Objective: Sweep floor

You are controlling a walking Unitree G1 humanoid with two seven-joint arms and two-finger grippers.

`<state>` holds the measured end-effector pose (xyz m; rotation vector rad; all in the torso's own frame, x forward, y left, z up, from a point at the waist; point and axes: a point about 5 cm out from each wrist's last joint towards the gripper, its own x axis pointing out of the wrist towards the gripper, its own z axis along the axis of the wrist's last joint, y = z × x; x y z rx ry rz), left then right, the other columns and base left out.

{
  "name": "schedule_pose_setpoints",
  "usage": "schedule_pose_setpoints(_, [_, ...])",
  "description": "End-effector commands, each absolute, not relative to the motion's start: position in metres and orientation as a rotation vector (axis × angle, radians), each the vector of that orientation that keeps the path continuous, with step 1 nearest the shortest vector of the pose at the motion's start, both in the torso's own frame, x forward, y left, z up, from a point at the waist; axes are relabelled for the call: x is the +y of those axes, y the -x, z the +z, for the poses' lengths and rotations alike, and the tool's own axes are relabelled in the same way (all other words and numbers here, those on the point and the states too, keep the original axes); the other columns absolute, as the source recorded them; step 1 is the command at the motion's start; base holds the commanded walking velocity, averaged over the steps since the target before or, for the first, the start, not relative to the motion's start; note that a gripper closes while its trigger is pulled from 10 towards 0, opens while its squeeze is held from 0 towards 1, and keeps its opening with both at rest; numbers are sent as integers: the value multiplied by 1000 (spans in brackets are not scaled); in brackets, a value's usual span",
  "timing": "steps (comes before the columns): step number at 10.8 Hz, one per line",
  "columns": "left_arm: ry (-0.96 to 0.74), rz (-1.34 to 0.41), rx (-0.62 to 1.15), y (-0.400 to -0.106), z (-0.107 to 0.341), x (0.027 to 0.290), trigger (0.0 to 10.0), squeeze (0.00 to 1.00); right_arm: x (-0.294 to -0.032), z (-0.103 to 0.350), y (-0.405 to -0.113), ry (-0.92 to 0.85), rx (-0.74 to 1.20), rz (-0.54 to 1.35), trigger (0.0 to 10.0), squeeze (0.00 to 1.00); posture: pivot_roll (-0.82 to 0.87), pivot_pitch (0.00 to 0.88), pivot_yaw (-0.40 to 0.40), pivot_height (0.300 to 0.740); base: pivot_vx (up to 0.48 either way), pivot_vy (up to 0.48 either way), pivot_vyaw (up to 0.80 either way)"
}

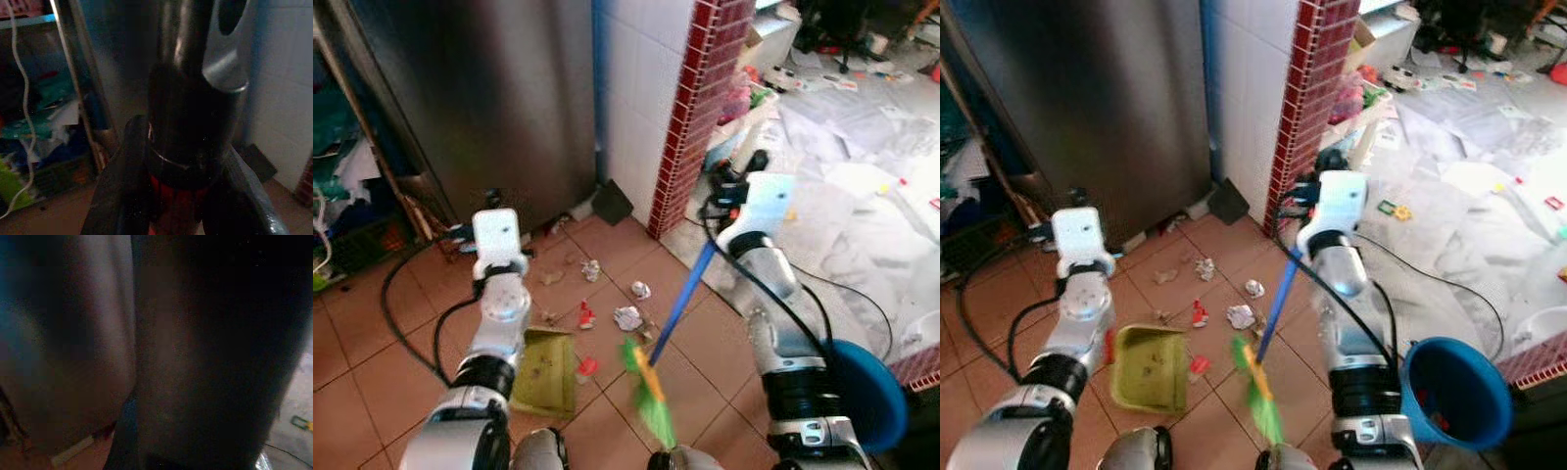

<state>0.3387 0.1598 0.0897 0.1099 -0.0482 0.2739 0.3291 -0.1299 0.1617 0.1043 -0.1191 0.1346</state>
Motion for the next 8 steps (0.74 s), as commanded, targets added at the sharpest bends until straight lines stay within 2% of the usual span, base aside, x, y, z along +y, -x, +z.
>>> schedule_pose_setpoints(1, [-12,244,-17,-343,88,145,10000,0,-125,174,-330,-129,-146,199,10000,0,-135,68,-62,740,0,0,0])
schedule_pose_setpoints(4, [-4,189,-64,-351,101,127,10000,0,-112,209,-334,-89,-216,464,10000,0,-140,88,-55,740,0,0,0])
schedule_pose_setpoints(5, [-17,179,-87,-350,104,126,10000,0,-115,221,-337,-67,-252,468,10000,0,-137,92,-57,740,0,0,0])
schedule_pose_setpoints(8, [-23,221,-163,-326,110,147,10000,0,-109,234,-340,-33,-232,498,10000,0,-107,111,-54,740,0,0,0])
